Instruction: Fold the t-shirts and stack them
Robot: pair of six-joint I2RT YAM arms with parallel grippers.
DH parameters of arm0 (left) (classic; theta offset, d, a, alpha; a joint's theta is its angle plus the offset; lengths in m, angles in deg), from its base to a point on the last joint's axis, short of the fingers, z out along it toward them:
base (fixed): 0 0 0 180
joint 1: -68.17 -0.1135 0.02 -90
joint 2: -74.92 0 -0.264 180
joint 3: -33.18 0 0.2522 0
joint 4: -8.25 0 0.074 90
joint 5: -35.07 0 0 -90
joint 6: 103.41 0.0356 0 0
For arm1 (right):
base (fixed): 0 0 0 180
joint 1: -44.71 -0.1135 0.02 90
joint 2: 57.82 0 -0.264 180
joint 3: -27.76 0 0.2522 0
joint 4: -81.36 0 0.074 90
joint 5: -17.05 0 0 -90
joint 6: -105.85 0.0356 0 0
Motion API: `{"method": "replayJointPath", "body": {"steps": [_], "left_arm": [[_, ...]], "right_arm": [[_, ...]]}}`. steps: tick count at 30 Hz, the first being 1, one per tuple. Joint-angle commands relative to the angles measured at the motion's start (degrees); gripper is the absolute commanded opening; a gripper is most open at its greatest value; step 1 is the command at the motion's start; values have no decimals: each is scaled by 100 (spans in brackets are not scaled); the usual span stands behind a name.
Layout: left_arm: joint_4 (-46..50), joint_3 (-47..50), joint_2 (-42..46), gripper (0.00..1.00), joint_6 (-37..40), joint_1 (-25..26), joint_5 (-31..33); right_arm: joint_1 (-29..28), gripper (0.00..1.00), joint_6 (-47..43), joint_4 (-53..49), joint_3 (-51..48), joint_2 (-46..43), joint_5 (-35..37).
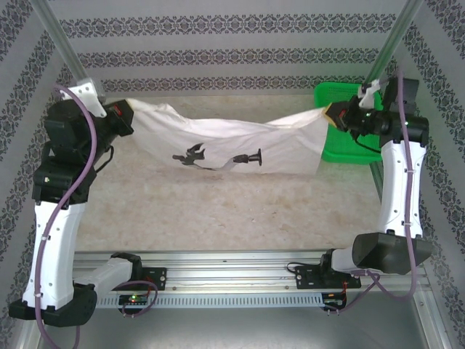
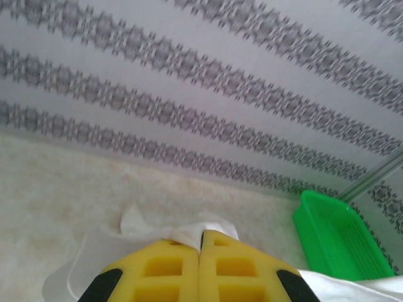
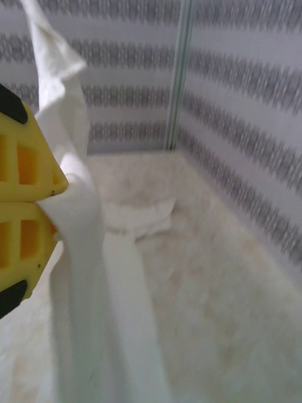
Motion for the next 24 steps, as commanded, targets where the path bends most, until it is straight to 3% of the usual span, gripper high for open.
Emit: {"method": "replayJointPath", "body": {"steps": [1, 8, 17, 24], "left_arm": [[-632, -565, -54, 0, 599, -79, 197], [-848, -1397, -475, 0, 1064, -87, 413], [-1191, -2318, -1769, 0, 1065, -258, -44], [-1524, -3548, -3333, 0, 721, -468, -639]], "right_arm": [[134, 0, 912, 1018, 617, 17, -1063], [323, 0, 1930, 1809, 1313, 54, -1475], [290, 0, 1782, 1522, 890, 340, -1138], [-224, 0, 1374, 1340, 1380, 1467, -689]]}}
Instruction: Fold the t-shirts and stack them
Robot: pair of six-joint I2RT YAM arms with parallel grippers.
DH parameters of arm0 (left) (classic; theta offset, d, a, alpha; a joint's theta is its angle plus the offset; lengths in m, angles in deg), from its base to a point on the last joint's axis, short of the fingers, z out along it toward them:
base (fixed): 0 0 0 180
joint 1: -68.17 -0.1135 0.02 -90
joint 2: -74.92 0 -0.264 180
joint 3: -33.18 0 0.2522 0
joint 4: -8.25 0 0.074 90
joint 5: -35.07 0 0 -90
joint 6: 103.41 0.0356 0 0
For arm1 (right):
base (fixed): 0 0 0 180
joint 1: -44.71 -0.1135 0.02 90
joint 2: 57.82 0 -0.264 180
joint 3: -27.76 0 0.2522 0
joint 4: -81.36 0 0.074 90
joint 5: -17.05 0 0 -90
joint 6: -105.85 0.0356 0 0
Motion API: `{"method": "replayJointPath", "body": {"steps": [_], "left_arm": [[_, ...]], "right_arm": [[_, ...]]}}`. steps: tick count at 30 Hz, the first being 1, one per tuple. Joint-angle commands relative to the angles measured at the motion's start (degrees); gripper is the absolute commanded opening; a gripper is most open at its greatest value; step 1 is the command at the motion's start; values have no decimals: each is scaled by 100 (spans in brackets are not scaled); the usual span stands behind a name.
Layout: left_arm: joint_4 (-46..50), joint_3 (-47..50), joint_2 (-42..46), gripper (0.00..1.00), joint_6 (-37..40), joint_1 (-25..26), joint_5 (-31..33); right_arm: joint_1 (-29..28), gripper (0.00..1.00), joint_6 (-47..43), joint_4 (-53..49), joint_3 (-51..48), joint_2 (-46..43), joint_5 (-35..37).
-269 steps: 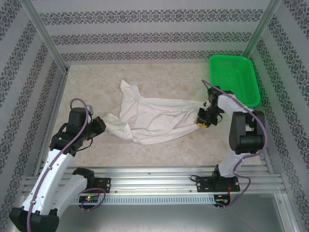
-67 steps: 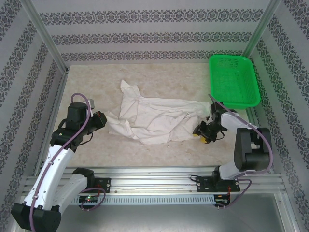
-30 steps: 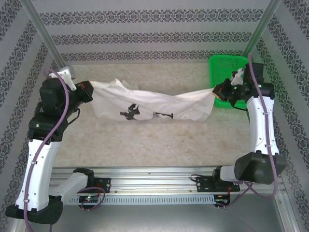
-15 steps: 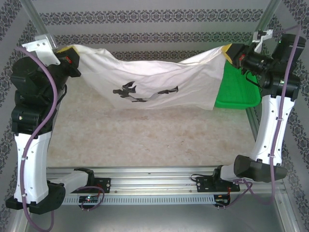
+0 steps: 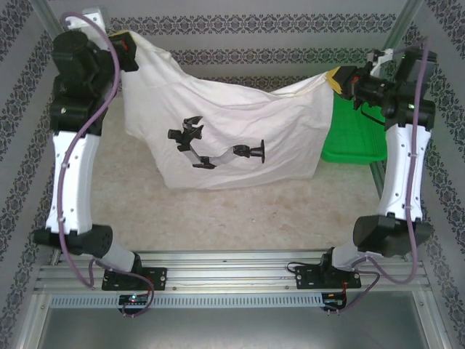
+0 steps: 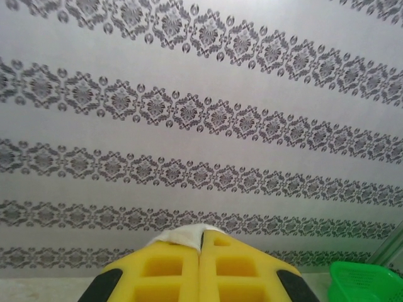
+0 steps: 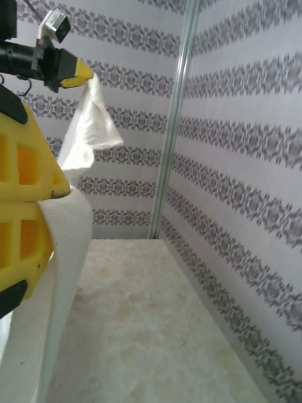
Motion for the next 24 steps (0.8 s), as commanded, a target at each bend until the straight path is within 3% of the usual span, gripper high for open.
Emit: {"method": "replayJointPath", "body": {"steps": [1, 4, 7, 9, 11, 13, 16, 19, 21, 24], "left_arm": [[-597, -953, -686, 0, -276, -212, -428], [-570, -2513, -1734, 0, -726, -424, -724], [-793, -4155, -2789, 0, -1383, -646, -912], [-1348, -4179, -2849, 0, -1845, -845, -923], [-1741, -4055, -2768, 0, -2000, -1013, -985], [-1872, -4042, -2705, 0, -2057, -1168, -1159], [-1831, -3887, -2545, 0, -2252, -1476, -1679], [-1488, -3209, -2159, 0, -1994, -1584, -2263], [-1471, -2231, -1671, 0, -1800, -1584, -2561], [-2185, 286, -459, 0, -1686, -1592, -2402]], "right_arm": [[-210, 0, -211, 61, 549, 721, 308], [-259, 0, 45, 470, 1544, 1590, 289], [-274, 0, 547, 723, 3379, 2738, 194], [-269, 0, 1197, 970, 5000, 3643, 102], [-217, 0, 2340, 1872, 6334, 4486, 65], [-162, 0, 2938, 2510, 6630, 4810, 65], [-208, 0, 2073, 1794, 6327, 4605, -51], [-309, 0, 627, 728, 5224, 3987, -147], [-368, 0, -271, 371, 3847, 3290, 7], [-327, 0, -486, 1364, 1070, 2171, 154]]}}
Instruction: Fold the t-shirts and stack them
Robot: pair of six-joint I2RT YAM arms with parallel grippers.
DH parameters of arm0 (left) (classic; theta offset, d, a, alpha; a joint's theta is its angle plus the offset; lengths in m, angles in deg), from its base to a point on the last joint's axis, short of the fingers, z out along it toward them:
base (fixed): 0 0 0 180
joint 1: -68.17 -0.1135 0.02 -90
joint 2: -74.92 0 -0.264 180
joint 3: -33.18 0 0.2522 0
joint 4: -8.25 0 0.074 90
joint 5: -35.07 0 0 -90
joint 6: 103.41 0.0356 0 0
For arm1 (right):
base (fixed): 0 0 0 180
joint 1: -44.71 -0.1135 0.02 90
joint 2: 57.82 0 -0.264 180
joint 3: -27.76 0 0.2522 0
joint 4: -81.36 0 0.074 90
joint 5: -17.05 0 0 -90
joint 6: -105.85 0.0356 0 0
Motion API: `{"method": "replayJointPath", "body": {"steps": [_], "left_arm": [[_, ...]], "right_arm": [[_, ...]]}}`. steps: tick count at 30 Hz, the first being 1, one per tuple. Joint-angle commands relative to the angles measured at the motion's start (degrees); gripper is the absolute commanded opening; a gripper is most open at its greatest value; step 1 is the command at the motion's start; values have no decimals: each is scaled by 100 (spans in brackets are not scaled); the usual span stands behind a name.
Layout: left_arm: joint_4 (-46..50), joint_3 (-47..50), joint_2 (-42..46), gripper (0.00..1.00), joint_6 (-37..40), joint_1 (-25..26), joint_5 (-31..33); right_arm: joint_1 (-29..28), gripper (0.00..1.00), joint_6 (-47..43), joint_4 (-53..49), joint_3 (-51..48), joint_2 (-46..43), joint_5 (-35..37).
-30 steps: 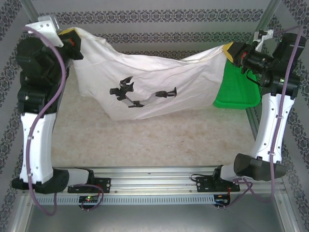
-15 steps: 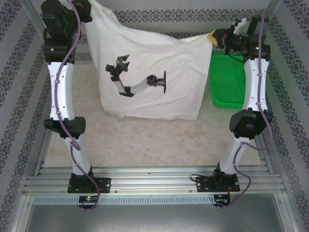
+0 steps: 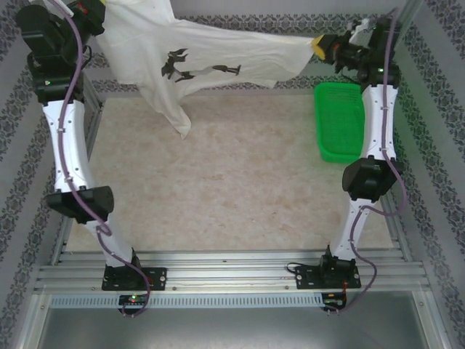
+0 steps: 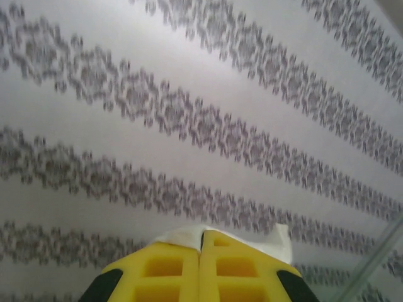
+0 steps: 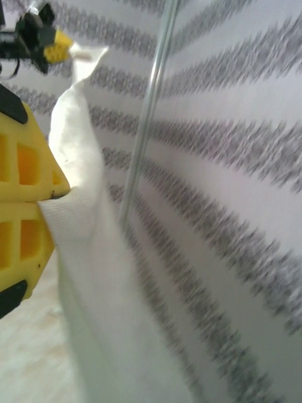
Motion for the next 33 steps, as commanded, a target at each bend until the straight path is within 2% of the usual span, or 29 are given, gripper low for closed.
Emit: {"method": "replayJointPath", "body": {"steps": [1, 3, 6, 9, 12, 17, 21, 27, 33], "left_arm": [[-967, 2229, 1216, 0, 173, -55, -143], [-1405, 4032, 2000, 0, 170, -78, -23], [-1867, 6376, 2990, 0, 42, -87, 248], [-1893, 8033, 3793, 0, -140, -91, 327], [-1613, 9091, 4497, 0, -234, -96, 448], [-618, 9958, 5522, 0, -236, -96, 835], [343, 10365, 6238, 0, -317, -96, 1527], [761, 10774, 6747, 0, -641, -96, 1625], [1071, 10859, 6905, 0, -612, -96, 1597]], "right_arm": [[47, 0, -851, 564, -2390, -924, 140], [79, 0, -1078, 847, -3783, -1321, 271], [11, 0, -1631, 916, -5292, -1693, 362], [7, 1, -2056, 761, -6414, -1990, 525], [43, 1, -2511, 400, -7222, -2287, 724], [211, 1, -2791, 55, -8238, -2881, 1101], [370, 2, -2812, -211, -8622, -3147, 1408], [369, 5, -3114, -586, -8719, -3213, 1447], [369, 8, -3193, -847, -8806, -3222, 1609]]}}
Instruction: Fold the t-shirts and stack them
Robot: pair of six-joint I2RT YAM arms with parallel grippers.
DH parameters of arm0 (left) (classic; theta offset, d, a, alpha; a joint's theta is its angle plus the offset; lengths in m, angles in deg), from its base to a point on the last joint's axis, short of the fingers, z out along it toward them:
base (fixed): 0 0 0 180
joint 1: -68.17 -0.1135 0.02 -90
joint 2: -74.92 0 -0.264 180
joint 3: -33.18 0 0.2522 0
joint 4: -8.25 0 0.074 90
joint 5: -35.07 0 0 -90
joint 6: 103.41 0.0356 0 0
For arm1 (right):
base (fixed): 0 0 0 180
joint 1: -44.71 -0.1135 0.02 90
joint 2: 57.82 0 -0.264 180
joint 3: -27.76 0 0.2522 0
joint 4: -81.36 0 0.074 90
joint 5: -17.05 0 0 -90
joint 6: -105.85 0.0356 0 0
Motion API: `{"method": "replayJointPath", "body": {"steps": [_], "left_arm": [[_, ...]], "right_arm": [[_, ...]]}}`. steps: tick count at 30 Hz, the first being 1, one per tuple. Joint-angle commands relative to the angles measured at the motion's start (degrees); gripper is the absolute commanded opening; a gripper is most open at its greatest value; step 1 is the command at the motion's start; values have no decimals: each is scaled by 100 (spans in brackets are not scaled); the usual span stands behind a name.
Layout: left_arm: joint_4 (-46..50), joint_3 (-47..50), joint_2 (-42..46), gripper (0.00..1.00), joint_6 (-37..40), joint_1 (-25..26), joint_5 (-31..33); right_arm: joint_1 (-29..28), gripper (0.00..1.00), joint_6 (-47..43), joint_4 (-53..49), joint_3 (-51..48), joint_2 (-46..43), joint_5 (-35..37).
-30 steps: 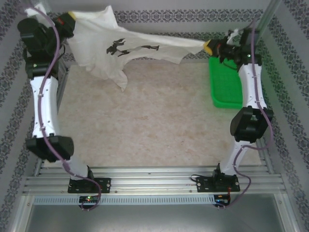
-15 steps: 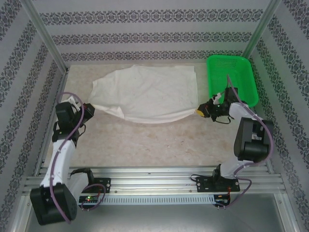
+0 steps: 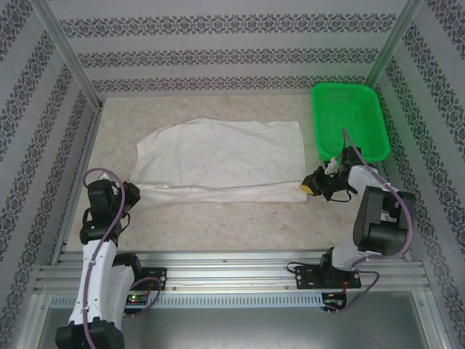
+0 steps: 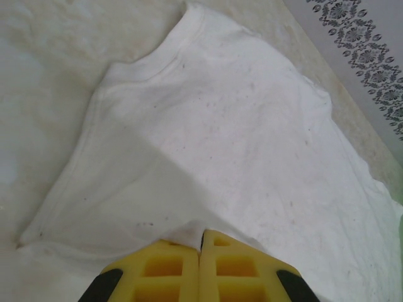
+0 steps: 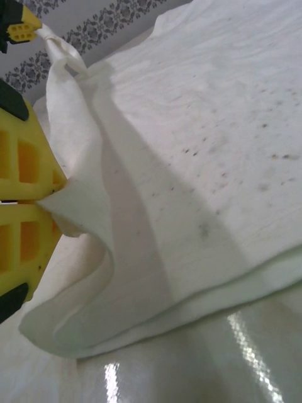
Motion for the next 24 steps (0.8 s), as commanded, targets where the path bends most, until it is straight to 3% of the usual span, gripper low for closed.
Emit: {"method": "replayJointPath", "body": {"steps": [1, 5, 10, 13, 19, 24], "left_arm": [[246, 3, 86, 0, -90, -57, 80], [203, 14, -61, 0, -113, -56, 125], [-23, 4, -461, 0, -89, -56, -55], [-189, -11, -594, 0, -94, -47, -129], [-258, -42, -698, 0, -9, -43, -314], [-312, 12, -609, 0, 5, -39, -422]], "right_arm": [[13, 8, -197, -286, -96, -137, 225], [6, 11, -147, -472, 75, 13, 343], [-119, 36, -4, -322, 177, 62, 355], [-197, 43, 143, -245, 276, -90, 425], [-494, 44, 2, -1154, 466, -565, 1026], [-594, 36, 365, -862, 263, -756, 1114]]}}
